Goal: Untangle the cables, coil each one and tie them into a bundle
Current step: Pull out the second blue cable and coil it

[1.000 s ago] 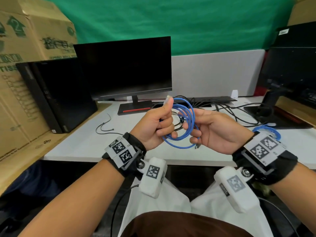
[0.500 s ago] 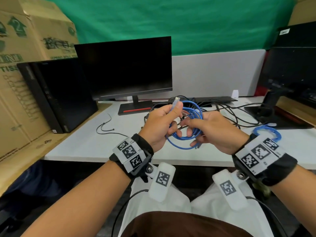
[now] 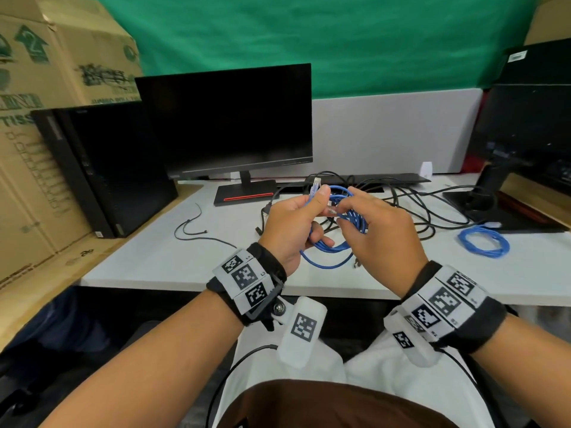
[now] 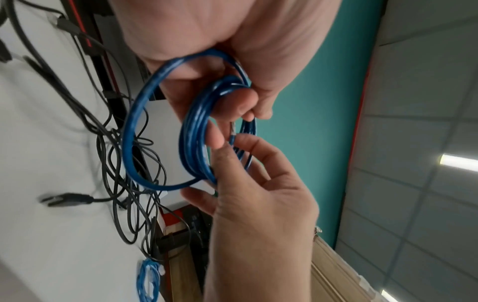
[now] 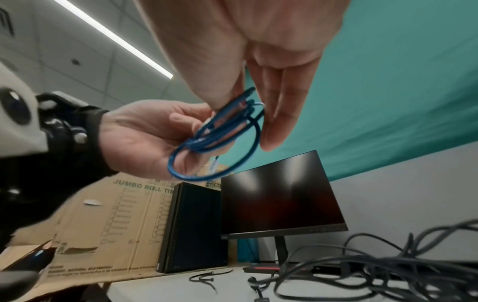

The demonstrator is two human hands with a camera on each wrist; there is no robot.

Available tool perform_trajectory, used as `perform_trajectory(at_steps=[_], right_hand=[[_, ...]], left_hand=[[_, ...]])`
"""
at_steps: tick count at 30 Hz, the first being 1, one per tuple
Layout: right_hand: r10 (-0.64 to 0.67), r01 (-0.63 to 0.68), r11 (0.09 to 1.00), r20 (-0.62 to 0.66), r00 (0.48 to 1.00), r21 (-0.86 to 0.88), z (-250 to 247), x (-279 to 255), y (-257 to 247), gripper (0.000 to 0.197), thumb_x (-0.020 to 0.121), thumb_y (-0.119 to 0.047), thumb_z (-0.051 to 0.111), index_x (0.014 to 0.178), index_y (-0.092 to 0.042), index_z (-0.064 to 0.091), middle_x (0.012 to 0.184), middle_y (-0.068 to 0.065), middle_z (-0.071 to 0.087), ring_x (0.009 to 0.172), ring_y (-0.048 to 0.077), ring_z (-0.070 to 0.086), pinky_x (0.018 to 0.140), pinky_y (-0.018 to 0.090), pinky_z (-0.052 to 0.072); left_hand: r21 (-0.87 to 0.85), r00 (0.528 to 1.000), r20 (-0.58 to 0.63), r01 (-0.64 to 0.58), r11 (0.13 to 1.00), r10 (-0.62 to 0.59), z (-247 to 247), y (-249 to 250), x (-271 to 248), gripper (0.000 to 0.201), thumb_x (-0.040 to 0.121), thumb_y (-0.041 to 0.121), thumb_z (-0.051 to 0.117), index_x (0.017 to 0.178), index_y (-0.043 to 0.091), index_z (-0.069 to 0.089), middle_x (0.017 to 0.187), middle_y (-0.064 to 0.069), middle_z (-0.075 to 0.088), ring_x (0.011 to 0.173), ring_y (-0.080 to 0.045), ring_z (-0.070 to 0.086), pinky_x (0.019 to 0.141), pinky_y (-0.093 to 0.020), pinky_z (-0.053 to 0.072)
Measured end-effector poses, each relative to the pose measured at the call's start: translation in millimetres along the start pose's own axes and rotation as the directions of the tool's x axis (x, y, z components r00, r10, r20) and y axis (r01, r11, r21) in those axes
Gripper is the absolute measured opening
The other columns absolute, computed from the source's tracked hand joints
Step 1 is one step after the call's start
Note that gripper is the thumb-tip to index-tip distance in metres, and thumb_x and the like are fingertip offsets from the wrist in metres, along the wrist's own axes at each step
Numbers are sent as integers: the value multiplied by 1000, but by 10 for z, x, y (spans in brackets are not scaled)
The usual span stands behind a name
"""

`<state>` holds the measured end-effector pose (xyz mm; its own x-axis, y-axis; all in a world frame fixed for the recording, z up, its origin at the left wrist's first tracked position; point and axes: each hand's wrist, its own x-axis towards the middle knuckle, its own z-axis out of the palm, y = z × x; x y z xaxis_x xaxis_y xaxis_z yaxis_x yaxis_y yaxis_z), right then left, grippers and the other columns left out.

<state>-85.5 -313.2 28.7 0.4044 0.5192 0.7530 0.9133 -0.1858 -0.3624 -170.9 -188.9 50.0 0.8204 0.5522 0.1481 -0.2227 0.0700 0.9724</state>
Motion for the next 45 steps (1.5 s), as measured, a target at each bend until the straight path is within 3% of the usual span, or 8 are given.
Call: perform_trajectory(at_steps=[9, 13, 19, 23, 26, 32, 41, 45], right_hand=[[151, -113, 971, 177, 973, -211, -42, 73, -27, 14, 81, -16, 62, 78, -18, 49, 66, -4, 51, 62, 22, 50, 58, 32, 38], [228, -251, 967, 311, 923, 34, -137, 162, -23, 18, 77, -13, 67, 65, -20, 55, 54, -8, 52, 50, 14, 49, 51, 32, 44], [121, -282, 923, 497, 859, 263, -268, 222, 11, 12, 82, -5, 67, 73, -11, 62, 68, 1, 60, 61, 19, 55, 63, 41, 52], [-45, -80, 980, 587, 808, 184, -257, 206, 39, 18, 89, -11, 64, 72, -7, 61, 93, 8, 59, 85, 4, 52, 77, 16, 41], [-27, 8, 999, 579, 815, 34, -210, 198, 70, 35, 101, -19, 51, 69, -5, 49, 80, 15, 53, 78, 8, 43, 77, 32, 41], [156, -36, 973, 540, 827, -227, -165, 140, 64, 35, 100, -32, 43, 68, -20, 51, 77, -4, 43, 80, 26, 54, 72, 39, 46], [163, -170, 985, 524, 836, -35, -249, 242, 73, 33, 78, -13, 66, 50, -9, 48, 55, -3, 45, 56, 15, 45, 53, 25, 42], [161, -318, 929, 565, 809, 190, -289, 234, 130, 23, 82, -16, 74, 61, -18, 64, 68, -5, 55, 59, 11, 50, 56, 20, 49]], left_hand=[[57, 995, 88, -60, 997, 55, 51, -126, 2, 28, 99, 36, 59, 84, 16, 71, 60, 16, 61, 39, -11, 35, 51, -29, 55], [52, 1000, 3, -1, 999, 0, -5, -118, 39, 39, 94, 41, 65, 62, 20, 72, 55, 8, 46, 39, -11, 30, 44, -25, 49], [17, 995, -64, 76, 997, -74, -47, -112, 96, 43, 92, 46, 65, 73, 9, 58, 58, 5, 47, 41, -10, 31, 41, -25, 44], [59, 992, -93, 93, 994, -87, -36, -142, 91, 43, 92, 48, 64, 74, 10, 57, 60, 4, 48, 43, -10, 31, 41, -25, 43], [195, 998, -33, 51, 979, -46, -58, -123, 82, 35, 91, 42, 69, 76, 10, 65, 57, 1, 52, 41, -9, 42, 43, -24, 49], [800, 962, 115, -237, 551, 247, -124, -106, 91, 38, 89, 40, 72, 84, 3, 70, 71, -17, 63, 60, -31, 59, 59, -44, 54], [818, 947, 125, -266, 509, 294, -161, -175, 163, 28, 92, 41, 66, 72, 24, 57, 112, -9, 60, 110, -21, 51, 96, -39, 43], [749, 948, 140, -290, 596, 285, -179, -173, 172, 32, 98, 36, 59, 85, 8, 60, 73, -4, 64, 63, -16, 58, 62, -33, 50]])
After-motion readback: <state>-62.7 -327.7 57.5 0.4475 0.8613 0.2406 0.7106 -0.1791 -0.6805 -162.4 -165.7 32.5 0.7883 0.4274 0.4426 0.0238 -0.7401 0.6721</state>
